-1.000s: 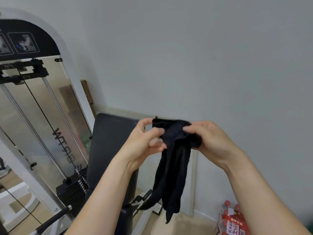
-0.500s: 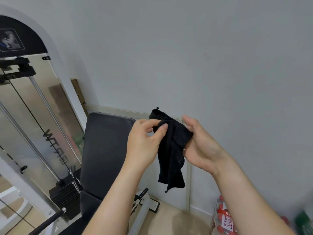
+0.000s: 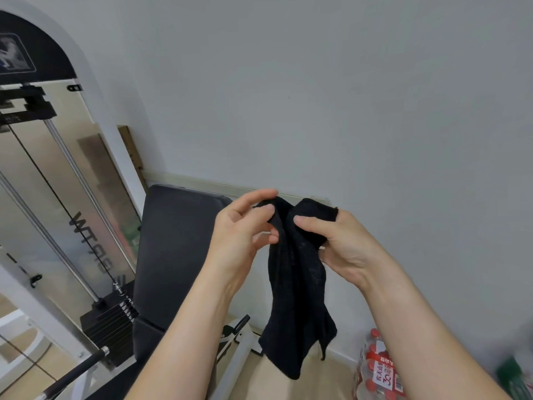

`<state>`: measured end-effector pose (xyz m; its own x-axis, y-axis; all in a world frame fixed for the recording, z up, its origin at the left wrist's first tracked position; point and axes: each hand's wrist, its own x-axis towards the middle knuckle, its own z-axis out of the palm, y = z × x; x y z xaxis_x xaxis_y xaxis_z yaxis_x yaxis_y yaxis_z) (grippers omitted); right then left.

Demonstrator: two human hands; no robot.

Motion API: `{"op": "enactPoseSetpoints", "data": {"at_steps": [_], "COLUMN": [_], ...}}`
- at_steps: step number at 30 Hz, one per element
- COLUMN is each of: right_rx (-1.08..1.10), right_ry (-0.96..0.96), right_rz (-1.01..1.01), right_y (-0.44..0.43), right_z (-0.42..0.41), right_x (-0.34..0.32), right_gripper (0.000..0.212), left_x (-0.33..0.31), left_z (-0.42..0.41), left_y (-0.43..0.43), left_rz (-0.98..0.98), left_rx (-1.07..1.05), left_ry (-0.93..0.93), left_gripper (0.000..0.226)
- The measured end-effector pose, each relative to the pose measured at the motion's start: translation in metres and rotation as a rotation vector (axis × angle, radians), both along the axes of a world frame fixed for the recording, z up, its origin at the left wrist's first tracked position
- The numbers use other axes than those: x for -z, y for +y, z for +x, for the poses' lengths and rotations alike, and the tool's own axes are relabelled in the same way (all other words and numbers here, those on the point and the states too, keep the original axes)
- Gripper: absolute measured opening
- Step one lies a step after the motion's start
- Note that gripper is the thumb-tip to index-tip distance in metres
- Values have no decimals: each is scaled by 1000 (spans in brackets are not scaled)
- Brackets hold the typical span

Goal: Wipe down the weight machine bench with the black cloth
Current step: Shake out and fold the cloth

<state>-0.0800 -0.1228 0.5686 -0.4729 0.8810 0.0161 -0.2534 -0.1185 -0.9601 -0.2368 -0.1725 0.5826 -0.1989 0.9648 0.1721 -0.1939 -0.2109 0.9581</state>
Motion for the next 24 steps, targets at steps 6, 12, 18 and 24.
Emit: {"op": "enactPoseSetpoints", "data": {"at_steps": [6, 12, 18, 24], "right_rx": [32, 26, -136, -333], "right_ry": [-50, -297, -250, -214], "right_rz": [-27, 116, 35, -7], "right_y": [11, 13, 11, 11], "right_z": [2, 2, 2, -1], "right_x": [-5, -9, -11, -10], "right_gripper": [25, 32, 40, 63], "left_x": [-8, -15, -25, -18], "left_z": [-9, -12, -4, -4], "left_y": [0, 5, 8, 14], "left_rz": [-5, 133, 158, 184], "left_rx": [4, -114, 15, -45], "left_ry": [487, 877, 883, 838], "left_gripper": [26, 12, 7, 9]}}
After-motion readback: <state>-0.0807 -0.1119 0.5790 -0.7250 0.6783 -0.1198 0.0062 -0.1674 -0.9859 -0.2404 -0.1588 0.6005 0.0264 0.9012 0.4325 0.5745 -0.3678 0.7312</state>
